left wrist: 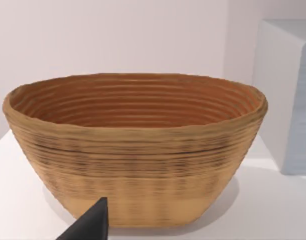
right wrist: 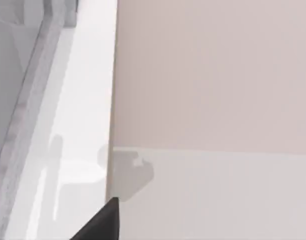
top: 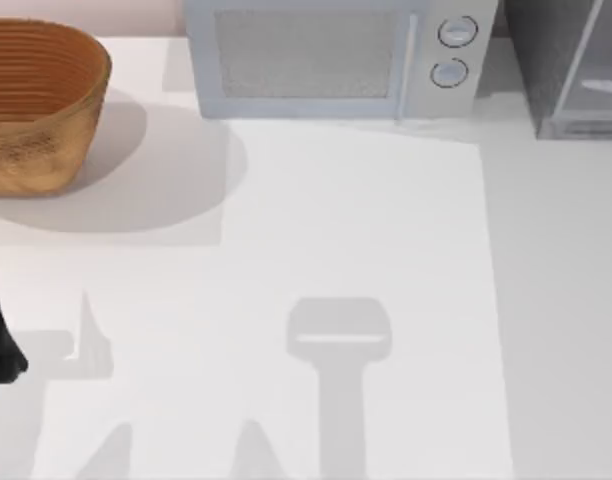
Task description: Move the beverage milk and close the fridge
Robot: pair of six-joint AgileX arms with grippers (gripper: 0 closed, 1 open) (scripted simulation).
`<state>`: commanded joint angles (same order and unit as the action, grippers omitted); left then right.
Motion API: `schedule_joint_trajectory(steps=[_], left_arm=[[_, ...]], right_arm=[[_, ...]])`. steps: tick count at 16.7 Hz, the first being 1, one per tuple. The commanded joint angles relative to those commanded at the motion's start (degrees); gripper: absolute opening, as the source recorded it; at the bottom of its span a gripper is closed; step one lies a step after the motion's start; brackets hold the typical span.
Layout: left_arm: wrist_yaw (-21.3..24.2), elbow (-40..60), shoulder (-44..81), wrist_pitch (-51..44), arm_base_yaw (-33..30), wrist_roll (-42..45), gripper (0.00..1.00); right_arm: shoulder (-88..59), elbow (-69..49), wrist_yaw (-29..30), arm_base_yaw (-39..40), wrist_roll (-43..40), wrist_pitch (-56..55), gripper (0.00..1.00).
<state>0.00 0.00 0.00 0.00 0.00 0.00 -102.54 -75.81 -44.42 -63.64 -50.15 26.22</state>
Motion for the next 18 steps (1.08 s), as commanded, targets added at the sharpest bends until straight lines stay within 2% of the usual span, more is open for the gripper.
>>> schedule_joint_trajectory(steps=[2,5,13,18], left_arm=[[0.0,0.0,0.0,0.0,0.0,0.0,1.00],[0.0,0.0,0.0,0.0,0.0,0.0,1.00],[0.0,0.0,0.0,0.0,0.0,0.0,1.00],[0.0,0.0,0.0,0.0,0.0,0.0,1.00]], right_arm=[[-0.8,0.8,1.1,5.3,7.2,-5.5,1.00],[-1.6,1.8,2.2,9.4,13.7,-9.7,1.00],[-1.5,2.0,2.9,10.8,15.6,-10.7,1.00],[1.9,4.6,10.5,21.2,22.4,-15.0,1.00]])
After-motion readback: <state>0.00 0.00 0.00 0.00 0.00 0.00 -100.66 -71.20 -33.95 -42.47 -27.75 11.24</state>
